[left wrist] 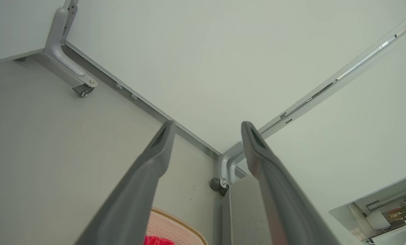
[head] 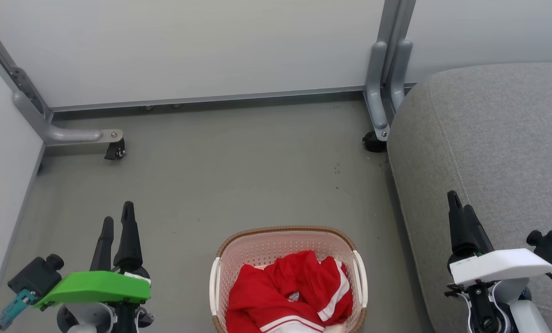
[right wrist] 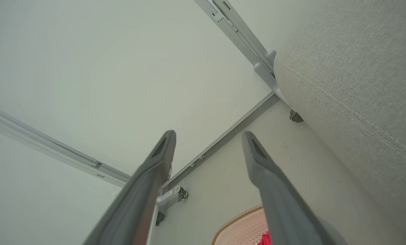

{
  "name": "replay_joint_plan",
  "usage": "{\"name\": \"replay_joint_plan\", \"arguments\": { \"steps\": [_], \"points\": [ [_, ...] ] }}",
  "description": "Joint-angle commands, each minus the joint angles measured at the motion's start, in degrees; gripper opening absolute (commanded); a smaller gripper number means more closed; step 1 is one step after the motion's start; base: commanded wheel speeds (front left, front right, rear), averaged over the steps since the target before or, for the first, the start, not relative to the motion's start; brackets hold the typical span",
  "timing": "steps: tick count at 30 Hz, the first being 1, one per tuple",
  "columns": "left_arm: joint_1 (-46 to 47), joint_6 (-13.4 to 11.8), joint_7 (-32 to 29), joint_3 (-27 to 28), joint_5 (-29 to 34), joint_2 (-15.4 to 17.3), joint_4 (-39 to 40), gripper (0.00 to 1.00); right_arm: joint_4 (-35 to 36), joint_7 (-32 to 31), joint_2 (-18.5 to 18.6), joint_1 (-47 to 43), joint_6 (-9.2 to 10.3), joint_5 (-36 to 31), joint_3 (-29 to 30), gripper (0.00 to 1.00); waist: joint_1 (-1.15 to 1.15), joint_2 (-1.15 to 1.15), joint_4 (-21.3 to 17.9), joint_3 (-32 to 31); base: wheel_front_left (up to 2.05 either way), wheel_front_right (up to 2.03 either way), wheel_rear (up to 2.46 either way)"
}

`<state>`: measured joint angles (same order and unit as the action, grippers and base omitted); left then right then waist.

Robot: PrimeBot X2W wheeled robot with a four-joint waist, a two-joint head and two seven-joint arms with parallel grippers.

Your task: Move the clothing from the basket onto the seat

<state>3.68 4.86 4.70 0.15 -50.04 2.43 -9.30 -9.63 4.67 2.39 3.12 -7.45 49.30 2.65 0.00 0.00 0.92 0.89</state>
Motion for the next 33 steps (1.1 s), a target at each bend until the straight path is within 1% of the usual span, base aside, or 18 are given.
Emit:
{"name": "replay_joint_plan", "arguments": {
  "steps": [1, 14, 25, 33],
  "points": [
    [0.2, 0.0, 0.6, -0.2, 2.2, 0.3, 1.1, 1.00, 1.1, 0.7, 0.3, 0.1, -0.03, -2.1, -0.2, 1.00, 0.00, 0.00, 0.0, 0.0, 0.00, 0.00, 0.00],
    [-0.5, -0.1, 2.8, -1.8, 11.3, 0.4, 2.1, 1.00, 2.1, 2.9, 0.4, -0.9, -0.03, -10.4, -1.0, 1.00, 0.00, 0.00, 0.2, -0.2, 0.00, 0.00, 0.00],
    [-0.8, 0.6, 4.5, -3.3, 18.7, 0.5, 3.4, 1.00, 3.1, 4.6, 0.4, -1.5, -0.04, -16.3, -0.9, 1.00, 0.00, 0.00, 0.6, -0.2, 0.00, 0.00, 0.00],
    [-1.0, -0.3, 5.6, -4.0, 24.1, 0.5, 4.8, 1.00, 3.5, 5.7, 0.5, -2.1, -0.04, -20.4, -1.3, 1.00, 0.00, 0.00, 0.9, -0.2, 0.00, 0.00, 0.00]
  ]
}}
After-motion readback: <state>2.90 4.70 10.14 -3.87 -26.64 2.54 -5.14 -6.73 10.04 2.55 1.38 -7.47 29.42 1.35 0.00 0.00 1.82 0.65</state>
